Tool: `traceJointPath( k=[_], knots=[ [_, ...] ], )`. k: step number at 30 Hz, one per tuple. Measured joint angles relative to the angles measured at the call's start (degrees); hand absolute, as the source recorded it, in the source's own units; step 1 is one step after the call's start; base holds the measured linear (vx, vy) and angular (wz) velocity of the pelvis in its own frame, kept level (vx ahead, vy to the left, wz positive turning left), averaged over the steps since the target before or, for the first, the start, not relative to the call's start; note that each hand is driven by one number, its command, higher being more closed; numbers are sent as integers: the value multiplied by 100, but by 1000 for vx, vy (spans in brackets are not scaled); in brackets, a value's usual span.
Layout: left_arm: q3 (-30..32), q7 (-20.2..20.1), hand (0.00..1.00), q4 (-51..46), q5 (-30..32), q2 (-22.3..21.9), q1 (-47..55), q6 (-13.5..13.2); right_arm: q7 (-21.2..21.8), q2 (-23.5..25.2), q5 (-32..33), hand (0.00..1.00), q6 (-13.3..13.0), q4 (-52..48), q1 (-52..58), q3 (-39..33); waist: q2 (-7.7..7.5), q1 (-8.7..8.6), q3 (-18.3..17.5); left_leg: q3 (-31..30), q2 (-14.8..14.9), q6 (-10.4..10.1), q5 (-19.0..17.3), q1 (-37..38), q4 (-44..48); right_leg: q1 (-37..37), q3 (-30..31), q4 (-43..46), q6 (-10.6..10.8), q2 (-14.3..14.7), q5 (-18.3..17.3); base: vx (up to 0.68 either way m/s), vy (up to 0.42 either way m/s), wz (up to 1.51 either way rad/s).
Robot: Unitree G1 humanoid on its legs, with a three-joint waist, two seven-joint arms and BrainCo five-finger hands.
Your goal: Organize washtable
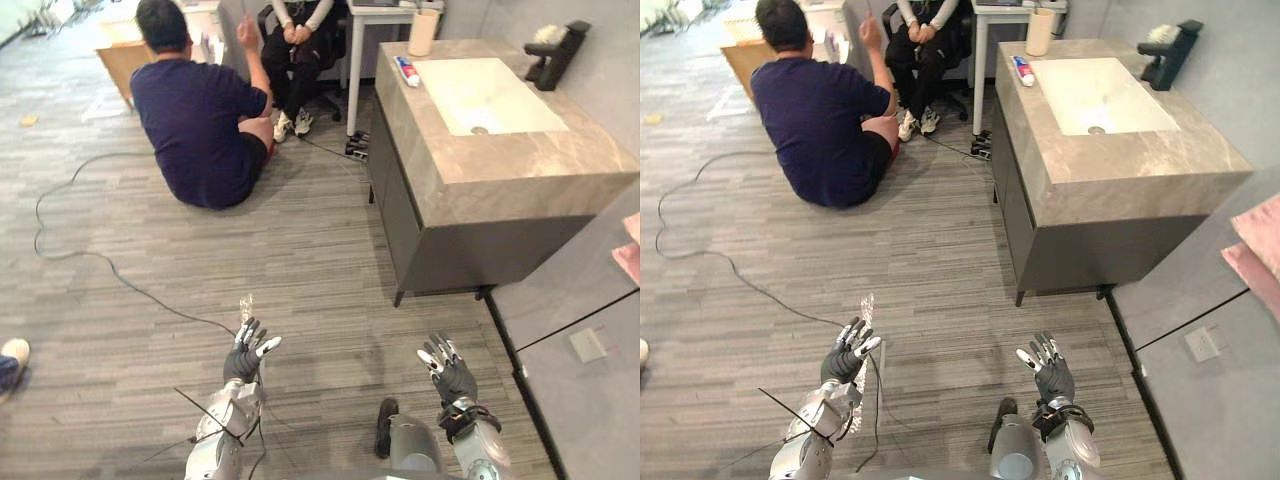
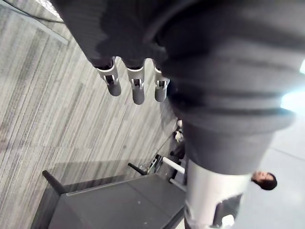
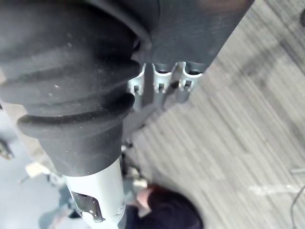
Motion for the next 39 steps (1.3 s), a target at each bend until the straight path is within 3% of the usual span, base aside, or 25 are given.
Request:
traceJointPath(
  k=[2, 4, 9, 10, 14, 16, 18, 21, 24, 25, 27, 28, 29, 31, 32, 33, 34, 35, 37, 38, 39],
  knots=[
    [28, 1, 0, -126, -33, -72, 149, -16, 6, 5, -2, 0, -65, 3, -208, 10, 142, 98, -8, 16, 13, -3, 3, -186, 19, 74, 7, -602, -13, 134, 376, -19, 21, -5],
    [28, 3, 0, -220, -66, -135, 228, -19, -6, 1, -7, 0, -65, 33, -301, 16, 185, 137, -13, 11, -13, 2, 24, -301, 73, 96, 5, -839, -19, 152, 535, -47, 24, 0],
    [28, 4, 0, -296, -119, -151, 407, -45, -54, 9, -66, 0, -76, 184, -357, 24, 153, 196, -28, -163, -15, 4, 29, -307, 63, 395, -166, -1304, -43, 183, 774, -35, 23, 15],
    [35, 6, 0, -296, -159, -151, 408, -45, -106, 9, -66, 0, -79, 284, -357, 31, 133, 283, -39, -177, -20, 4, 29, -324, 60, 409, -171, -1353, -40, 177, 806, -63, 41, 12],
    [226, 101, 0, -316, -163, -180, 494, -51, -130, 9, -66, 0, -78, 355, -311, 340, 56, 309, -52, -350, -28, 6, 28, -409, 78, 438, -332, -1352, -36, 124, 806, -50, 27, 21],
    [297, 120, 0, -405, -161, -213, 597, -53, -117, 21, -112, 0, -79, 354, -281, 484, 7, 330, -42, -422, -75, 21, 12, -457, 128, 394, -369, -1189, 72, 60, 670, -30, 37, 21],
    [324, 129, 0, -465, -160, -264, 616, -53, -112, 27, -158, 0, -76, 355, -198, 669, -68, 382, -11, -549, -175, 138, -94, -508, 187, 122, -440, -433, 167, -231, 211, -23, 67, 36],
    [388, 245, 0, -572, -151, -271, 654, -56, -105, 24, -159, 0, -73, 356, -173, 784, -189, 405, 103, -756, -320, 298, -205, -329, 171, -334, -193, 1069, 97, -695, -49, 11, 51, 33],
    [348, 343, 0, -753, -145, -222, 801, -74, -96, 27, -158, 0, -71, 350, -161, 897, -146, 294, 221, -950, -315, 410, -264, -126, 159, -985, 351, 2399, -197, -854, 5, 93, 66, 24],
    [363, 366, 0, -748, -140, -184, 818, -75, -74, 48, -158, 0, -59, 350, -152, 918, -127, 290, 217, -962, -225, 413, -358, -53, 188, -1199, 571, 2392, -94, -661, -414, 191, -15, 8],
    [258, 356, 0, -744, -96, -4, 751, -78, -25, 39, -149, 0, -61, 327, -163, 849, -103, 227, 216, -964, -120, 354, -451, -71, 144, -1345, 644, 1285, 55, -387, -432, 254, -51, 4],
    [141, 357, 0, -738, -67, 79, 651, -77, -29, 24, -149, 0, -56, 329, -176, 757, -88, 216, 258, -969, -102, 289, -535, 133, 20, -1372, 523, 265, 201, -252, -201, 324, -91, 2],
    [111, 357, 0, -736, -48, 80, 615, -76, -30, 20, -151, 0, -53, 328, -189, 733, -70, 201, 269, -962, -94, 262, -568, 237, -28, -1374, 416, -79, 198, -229, -62, 464, -134, 7],
    [-2, 357, 0, -729, -22, 79, 490, -77, -35, 8, -161, 0, -49, 282, -218, 726, -53, 70, 279, -908, -80, 61, -679, 571, -161, -1431, -89, -539, 124, -246, 76, 507, -166, 15],
    [-175, 351, 0, -635, -20, 67, 353, -74, -35, -72, -163, 0, -46, 225, -222, 759, 59, 9, 254, -880, 61, -135, -792, 920, -270, -1410, -206, -260, -280, -166, 517, 715, -210, 10],
    [-305, 345, 0, -563, -20, -23, 294, -71, -36, -91, -167, 0, -32, 228, -226, 791, 293, -6, 230, -827, 223, -299, -703, 995, -262, -1470, -202, 58, -366, -102, 666, 611, -175, 8],
    [-388, 334, 0, -553, -20, -41, 258, -72, -36, -100, -171, 0, -30, 224, -286, 780, 373, -27, 204, -810, 307, -463, -602, 990, -193, -1534, -161, 279, -441, -61, 727, 713, -262, -1],
    [-597, 325, 0, -446, -23, -134, 104, -69, -38, -142, -178, 0, -8, 225, -360, 757, 551, -38, 204, -750, 507, -669, -302, 817, 379, -1605, -176, 768, -467, 75, 452, 734, -385, -12],
    [-602, 334, 0, -307, -35, -228, 3, -69, -41, -194, -178, 0, 21, 222, -437, 854, 547, -25, 202, -725, 648, -778, 307, 352, 1585, -1462, -165, 871, -511, 196, 86, 731, -361, -32],
    [-607, 332, 0, -188, -120, -249, -46, -59, -50, -219, -161, 0, 25, 206, -506, 912, 569, -20, 209, -754, 847, -935, 1245, -156, 2743, -1101, -99, 623, -548, 350, -43, 688, -211, -54],
    [-605, 336, 0, -134, -272, -249, -75, -62, -103, -213, -133, 0, 0, 154, -579, 928, 583, 42, 209, -769, 1056, -993, 1439, -739, 4058, -721, -6, 270, -587, 563, -99, 808, -242, -57]
  ],
)
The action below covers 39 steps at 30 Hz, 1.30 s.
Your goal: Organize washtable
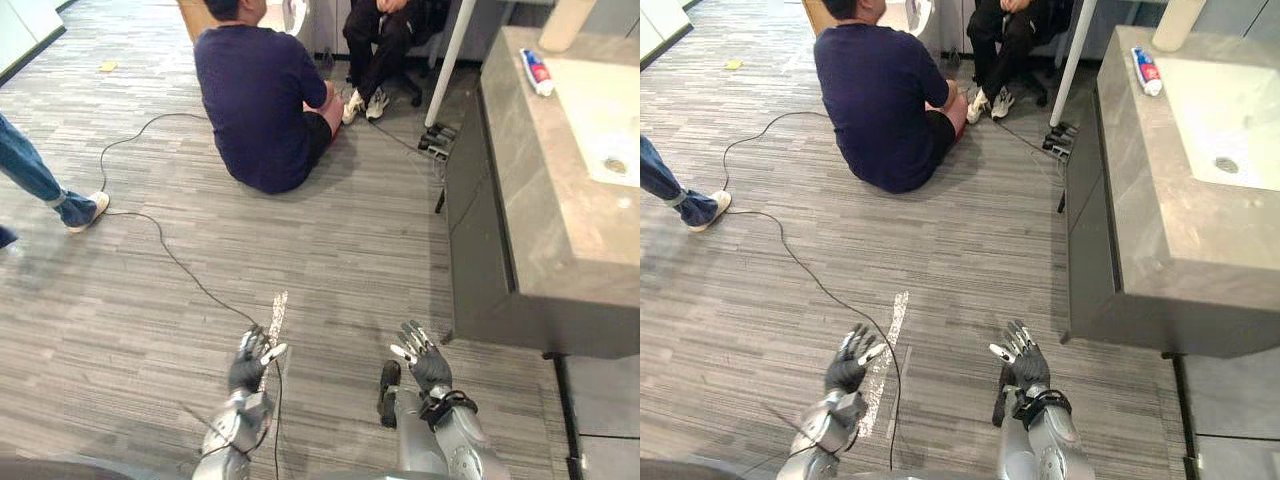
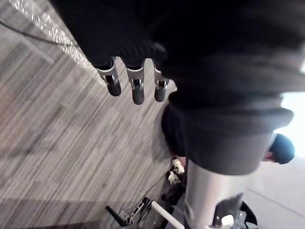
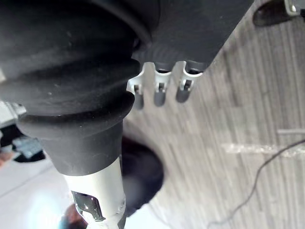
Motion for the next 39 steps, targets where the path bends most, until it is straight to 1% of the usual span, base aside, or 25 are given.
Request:
traceJointPath(
  k=[1, 3, 5, 6, 9, 11, 12, 13, 14, 17, 19, 20, 21, 22, 23, 24, 26, 29, 31, 32, 33, 34, 35, 37, 39],
  knots=[
    [1, 0, 0, 13, -17, 2, -17, 0, -30, 2, 13, 0, -14, -27, -32, -42, 0, 28, 2, 21, 107, 75, -127, -286, 627, 217, 52, -171, 1, 93, -23, 604, -120, -65],
    [78, 11, 0, 92, -151, 8, -24, -1, -172, -10, 97, 0, -126, -113, -43, -69, -133, 143, 76, 564, 352, 1156, -837, -877, 1755, 1230, 430, -763, 23, 294, -221, 566, -71, -68],
    [138, 15, 0, 92, -245, 8, 47, -9, -179, -11, 99, 0, -193, -185, -70, -46, -235, 250, 128, 830, 341, 1587, -1245, -1310, 1675, 1732, 861, -923, 130, 280, -459, 514, 62, -94],
    [167, 13, 0, 89, -256, 7, 133, -7, -179, -7, 99, 0, -211, -184, -76, -27, -246, 302, 135, 781, 323, 1660, -1440, -1706, 1353, 1935, 1148, -932, 239, 228, -614, 492, 150, -114],
    [321, 17, 0, 72, -255, -12, 330, 5, -171, -13, 96, 0, -224, -183, -39, -27, -278, 349, 137, 373, 104, 1523, -1530, -2376, -76, 2203, 1666, -872, 600, -123, -944, 485, 331, -111],
    [447, 18, 0, -130, -253, -49, 451, 3, -160, -83, 90, 0, -238, -181, 65, -30, -269, 354, 117, -470, -188, 1017, -1168, -2539, -2211, 2443, 2112, -867, 1077, -528, -1304, 584, 658, -102],
    [502, 17, 0, -213, -253, -80, 496, -4, -152, -105, 77, 0, -241, -177, 99, -29, -243, 366, 102, -676, -173, 834, -896, -2547, -2561, 2520, 2203, -870, 1181, -583, -1413, 530, 639, -106],
    [593, 23, 0, -235, -255, -91, 557, -7, -151, -69, 72, 0, -226, -51, 165, -31, -389, 392, -3, -595, -328, 725, -266, -2507, -2243, 2640, 2475, -928, 1361, -843, -1547, 524, 549, -100],
    [799, 45, 0, -302, -257, 8, 537, -25, -133, 48, 70, 0, -193, 62, 162, 142, -638, 379, -87, -386, -339, 805, -773, -2653, -1676, 2526, 2610, -849, 1500, -882, -1507, 513, 475, -90],
    [931, 37, 0, -430, -256, -11, 562, -59, -53, 126, 63, 0, -178, 81, 80, 439, -790, 431, -138, -430, -466, 1039, -1488, -2857, -296, 2499, 2752, -760, 1419, -1064, -1099, 414, 351, -89],
    [928, 10, 0, -433, -258, 15, 557, -62, 10, 197, 60, 0, -177, 81, -5, 496, -859, 422, -248, -294, -595, 1120, -1720, -2743, -207, 2324, 2691, -512, 1364, -1242, -756, 314, 391, -60],
    [835, 8, 0, -435, -257, 16, 538, -62, 11, 224, 2, 0, -178, 87, -72, 513, -824, 408, -272, -135, -733, 1257, -1973, -2517, -423, 1951, 2673, 150, 1133, -1346, -555, 438, 572, -61],
    [723, 11, 0, -435, -254, 54, 478, -52, 3, 257, -19, 0, -178, 94, -140, 512, -818, 387, -259, 92, -1004, 1499, -2171, -2078, -914, 1213, 2697, 1462, 679, -1553, -118, 378, 475, -46],
    [686, 12, 0, -437, -254, 79, 454, -48, 3, 259, -19, 0, -176, 103, -120, 516, -810, 385, -252, 192, -1101, 1551, -2177, -1890, -1066, 925, 2717, 1975, 487, -1635, 229, 318, 353, -27],
    [674, 10, 0, -474, -236, 108, 438, -46, 4, 261, -18, 0, -163, 135, -86, 534, -665, 351, -167, 329, -1150, 1691, -2197, -1542, -1262, 614, 2726, 2756, 373, -1615, 295, 216, 209, -10],
    [669, 11, 0, -614, -223, 137, 473, -49, 9, 267, -18, 0, -151, 142, -18, 608, -617, 270, -146, 433, -1161, 1754, -2194, -1075, -1555, 347, 2546, 3719, 399, -1475, 46, 208, 199, -9],
    [688, 11, 0, -795, -202, 308, 585, -74, 23, 302, -23, 0, -153, 138, 122, 619, -442, 240, -162, 626, -1213, 1816, -2141, -450, -2231, 16, 1830, 4289, 332, -1339, -305, 248, 224, -21],
    [673, 0, 0, -955, -40, 426, 664, -131, 123, 279, -31, 0, -152, 85, 166, 577, -415, 202, -192, 926, -1371, 1783, -2079, 112, -2932, -417, 574, 4000, 238, -1322, -851, 327, 151, -52],
    [438, -7, 0, -955, 15, 429, 665, -111, 127, 175, -51, 0, -132, 78, 162, 558, -368, 132, -180, 1181, -1435, 1707, -2045, 393, -3309, -541, -631, 3086, 249, -1207, -1106, 373, 74, -62],
    [322, -22, 0, -954, 43, 425, 665, -92, 123, 166, -63, 0, -109, 79, 163, 504, -385, 79, -202, 1336, -1529, 1622, -2003, 547, -3526, -376, -1659, 2242, 156, -1088, -1043, 421, 71, -76],
    [244, -67, 0, -951, 71, 415, 666, -81, 112, 186, -86, 0, -110, 80, 186, 443, -532, 76, -247, 1451, -1734, 1577, -1987, 763, -3698, -61, -2688, 1369, -464, -966, -606, 436, 52, -82],
    [215, -105, 0, -918, 83, 415, 658, -59, 112, 172, -91, 0, -110, 79, 204, 419, -620, 85, -304, 1479, -1835, 1517, -2025, 853, -3728, 106, -3085, 1022, -972, -874, -869, 536, 57, -129],
    [95, -120, 0, -729, 133, 217, 597, -21, 99, 61, -105, 0, -99, 94, 160, 338, -362, 187, -339, 1600, -1682, 1435, -2124, 846, -3530, 219, -2953, 656, -806, -516, -957, 357, 41, -110],
    [-152, -192, 0, -617, 212, 172, 409, 21, 92, -3, -92, 0, -124, 34, 126, 133, -182, 126, -333, 1582, -1319, 1357, -2072, 284, -2103, 425, -2719, -45, -618, -77, -827, 400, 60, -100],
    [-209, -273, 0, -511, 211, 114, 252, 6, 36, -42, -12, 0, -125, 35, 117, 111, -159, 275, -284, 1358, -881, 1218, -2000, -318, -215, 822, -2258, -535, -627, 294, -706, 367, 68, -111]
  ],
)
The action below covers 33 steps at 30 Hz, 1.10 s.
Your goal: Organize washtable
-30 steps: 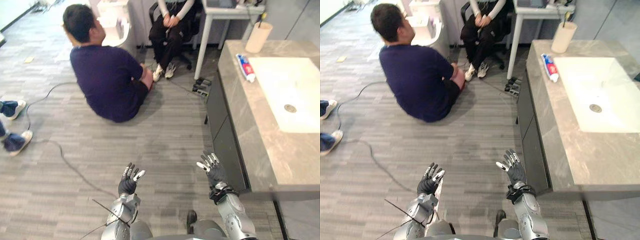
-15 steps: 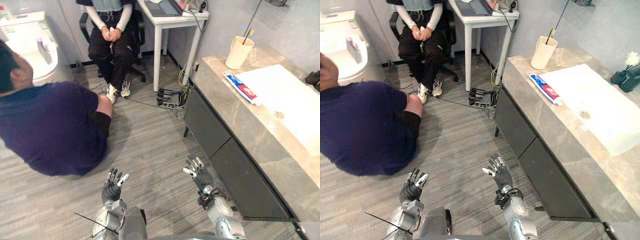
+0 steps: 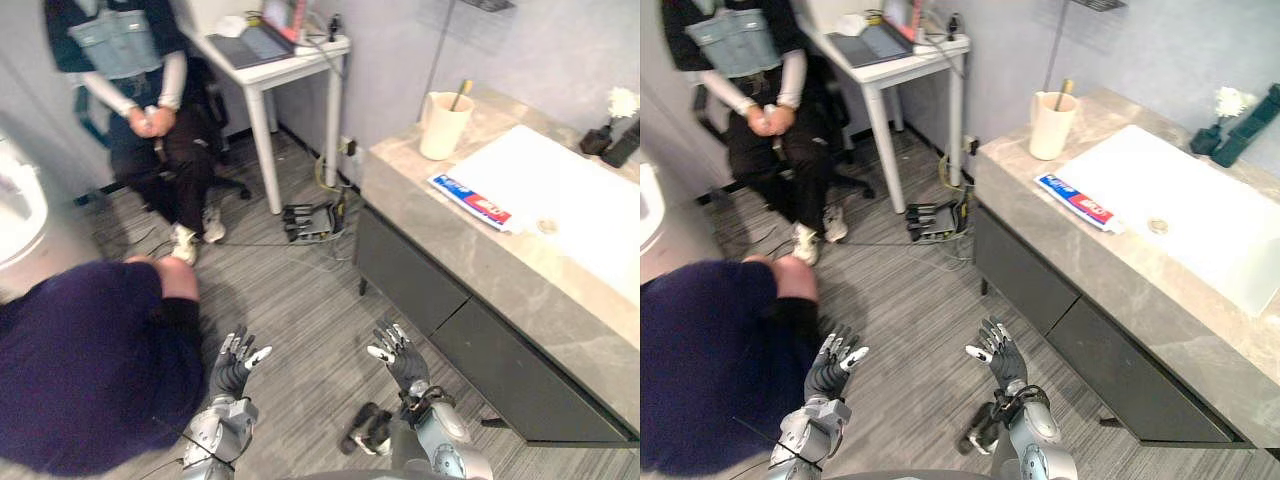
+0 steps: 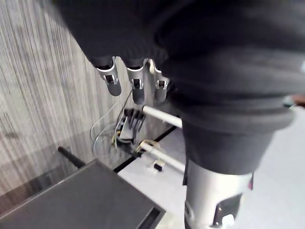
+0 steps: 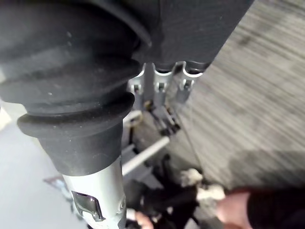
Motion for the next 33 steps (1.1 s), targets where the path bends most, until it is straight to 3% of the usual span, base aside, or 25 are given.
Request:
traceJointPath(
  k=[2, 3, 5, 7, 9, 10, 11, 12, 15, 16, 19, 21, 24, 27, 28, 29, 30, 31, 33],
  knots=[
    [1, 14, 0, 139, -22, -12, 51, -9, -57, -39, 24, 0, -76, -15, -36, 38, -55, 71, 38, -550, 251, -93, 52, -557, 1231, 611, 505, -209, 154, 73, -38, 344, 97, -121],
    [6, 15, 0, 140, -39, -16, 85, -23, -57, -43, 34, 0, -109, -23, -38, 38, -64, 83, 32, -638, 356, -76, 43, -680, 1355, 714, 643, -281, 203, 69, -21, 324, 133, -118],
    [114, 26, 0, 137, -42, -86, 200, -60, -60, -43, 67, 0, -165, -34, -136, 49, -69, 234, 29, -931, 654, -57, 37, -1140, 1244, 892, 1245, -440, 393, 6, 86, 332, 223, -138],
    [288, 30, 0, 83, -46, -228, 392, -60, -62, -46, 109, 0, -193, -36, -246, 44, -57, 298, 40, -1451, 758, -76, 48, -1291, 451, 946, 1857, -478, 614, -111, 229, 326, 324, -154],
    [441, 43, 0, 44, -50, -346, 476, -60, -64, -49, 111, 0, -224, -90, -243, 26, -47, 307, 34, -2039, 704, -98, 66, -1201, -545, 976, 2315, -477, 727, -242, 300, 252, 420, -131],
    [516, 44, 0, -127, -51, -381, 525, -67, -63, -49, 111, 0, -235, -150, -213, 19, -15, 283, 11, -2365, 677, -189, 212, -1045, -1389, 965, 2590, -473, 941, -329, 332, 210, 490, -103],
    [536, 45, 0, -285, -53, -417, 542, -96, -60, -66, 111, 0, -267, -241, -139, -30, 129, 276, -52, -2624, 679, -127, 776, -900, -2125, 956, 2799, -480, 1243, -350, 337, 187, 501, -119],
    [537, 51, 0, -341, -81, -469, 496, -161, -58, -55, 110, 0, -306, -188, -42, -183, 122, 283, -76, -2893, 504, -608, 526, -651, -2278, 955, 3090, -581, 1549, -420, 388, 142, 384, -74],
    [559, 67, 0, -536, -103, -186, 314, -260, -52, 263, 104, 0, -280, -168, 410, -307, -344, 130, -107, -2725, -97, -528, 516, -613, -2325, 983, 3552, -866, 1728, -943, 591, 118, 436, -22],
    [557, 66, 0, -548, -102, -156, 314, -272, -48, 317, 102, 0, -270, -168, 465, -343, -382, 111, -130, -2655, -137, -528, 515, -584, -2329, 969, 3576, -863, 1781, -991, 690, 32, 232, -33],
    [402, 60, 0, -598, -95, -72, 370, -285, -40, 449, 58, 0, -284, -195, 626, -546, -401, -8, -158, -2121, -216, -391, 436, -225, -2600, 868, 3895, -849, 1813, -1096, 984, -29, 216, -72],
    [141, 33, 0, -652, -92, 37, 389, -361, -66, 546, -82, 0, -304, -194, 603, -698, -513, -31, -236, -1461, -292, -238, 344, -237, -2765, 430, 4493, -842, 1801, -1154, 1009, -116, 124, -137],
    [-62, 18, 0, -651, -84, 85, 382, -355, -97, 564, -209, 0, -319, -177, 699, -808, -438, -97, -199, -975, -270, -138, 206, -217, -2690, 130, 4590, -804, 1705, -1121, 1081, -61, 28, -109],
    [-136, -122, 0, -662, 38, -53, 195, -349, -170, 462, -241, 0, -316, -161, 718, -924, -230, -193, -49, -603, -179, -30, 270, -83, -2849, -133, 3937, -593, 1409, -961, 1512, -49, 30, -66],
    [-75, -146, 0, -670, 41, -53, 153, -346, -159, 427, -245, 0, -316, -161, 671, -898, -173, -182, -10, -399, -74, 24, 341, 23, -3009, -166, 3585, -400, 1196, -939, 1348, -56, -33, -49],
    [-5, -175, 0, -675, 43, -88, 167, -340, -150, 419, -288, 0, -314, -161, 671, -843, -210, -159, -19, -335, -92, -36, 396, 130, -3094, -220, 3017, 274, 1042, -1038, 744, -19, -54, -42],
    [39, -185, 0, -687, 51, -83, 175, -333, -148, 409, -334, 0, -311, -162, 668, -829, -257, -118, -43, -313, -127, -48, 405, 183, -3142, -151, 2805, 228, 1100, -1065, 681, -8, -48, -26],
    [103, -189, 0, -689, 84, -106, 221, -296, -134, 378, -390, 0, -312, -146, 629, -800, -244, -14, -54, -330, -149, -75, 427, 209, -3197, 20, 2764, -181, 1503, -1020, 914, 12, -40, -9],
    [106, -195, 0, -677, 124, -139, 304, -263, -114, 251, -415, 0, -297, -55, 519, -794, -177, 39, -84, -343, -126, -118, 516, 146, -3320, 244, 2742, -887, 1535, -900, 1290, 2, -17, -3]
  ],
)
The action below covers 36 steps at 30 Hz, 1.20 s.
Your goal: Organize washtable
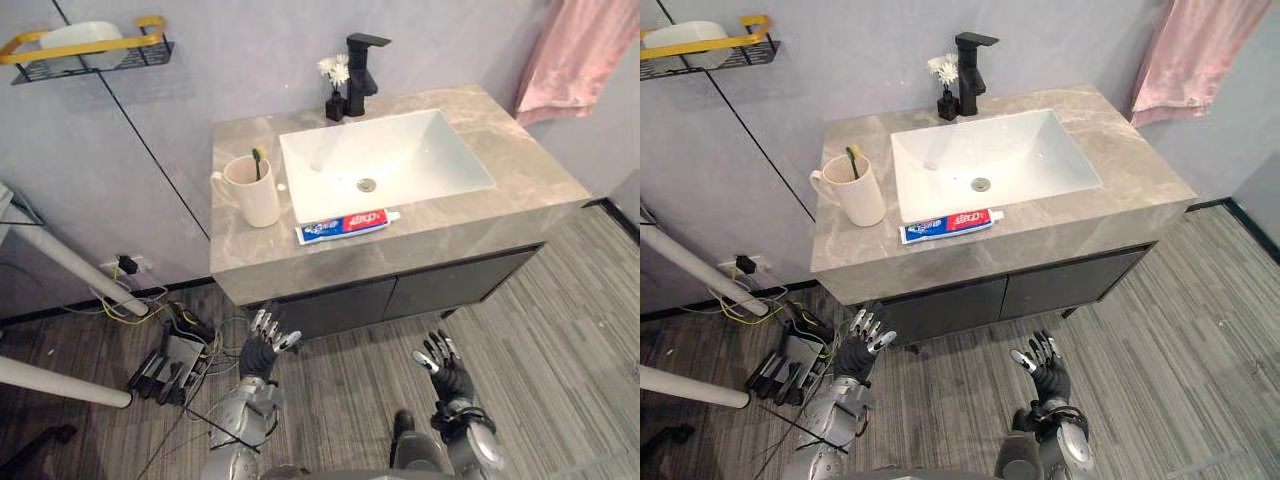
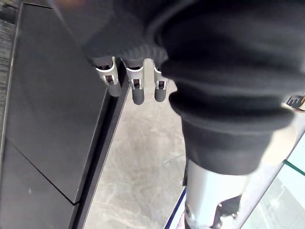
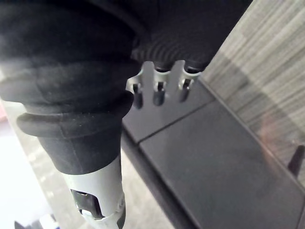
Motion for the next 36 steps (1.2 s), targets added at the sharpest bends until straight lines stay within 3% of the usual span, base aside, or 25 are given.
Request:
traceJointPath(
  k=[3, 7, 9, 16, 17, 26, 29, 32, 36],
  knots=[
    [89, 12, 0, 280, -5, -71, 160, 58, 28, -195, -2, 0, 103, 301, -173, 3, -8, 116, -1, -9, 19, -51, 64, 29, -115, 282, -62, -645, -3, 127, 295, 25, -40, 1],
    [318, 204, 0, 531, -128, -193, 179, 149, -15, -257, -81, 0, 146, 666, -203, -122, -50, 127, -26, -224, 39, -111, 108, 153, -218, 503, -273, -725, 0, 194, 312, 42, 4, 26],
    [426, 351, 0, 587, -101, -238, 164, 153, -58, -263, -74, 0, 159, 880, -199, -121, -106, 230, -53, -310, 23, -100, 133, 196, -268, 573, -357, -726, -1, 179, 312, 11, 27, 20],
    [631, 630, 0, 767, -39, -252, 230, 136, -42, -130, -59, 0, 256, 1097, -144, 41, -266, 254, -105, -727, -163, 23, 224, 304, -377, 892, -719, -751, 0, -13, 311, -27, 52, 30],
    [607, 744, 0, 851, -44, -290, 484, 133, -49, -28, -49, 0, 256, 1286, -78, 206, -518, 265, -251, -873, -318, 43, 410, 415, -643, 960, -796, -732, 33, -131, 198, -21, 25, 10],
    [614, 738, 0, 860, -34, -235, 297, 133, -96, -10, 11, 0, 256, 1286, -81, -82, -486, 259, -231, -894, -317, 42, 411, 300, -638, 885, -874, -739, 35, -146, 197, -1, -1, 2],
    [613, 723, 0, 859, 94, -92, 69, 134, -237, 45, 188, 0, 257, 1277, -133, -785, -455, 241, -214, -877, -290, 40, 412, 175, -606, 808, -945, -727, 53, -168, 190, -10, -15, 9],
    [691, 704, 0, 856, 236, 7, -236, 135, -554, 20, 321, 0, 253, 915, -382, -2338, -468, 226, -192, -765, -261, 39, 388, -72, -401, 659, -990, -726, 91, -212, 214, -4, -9, 4],
    [686, 567, 0, 849, 481, 169, -384, 134, -972, -334, 404, 0, 56, 229, -787, -3676, -529, 184, -122, -441, -152, -41, 245, -197, -108, 618, -978, -725, 108, -228, 229, -21, 6, -8]
  ],
)
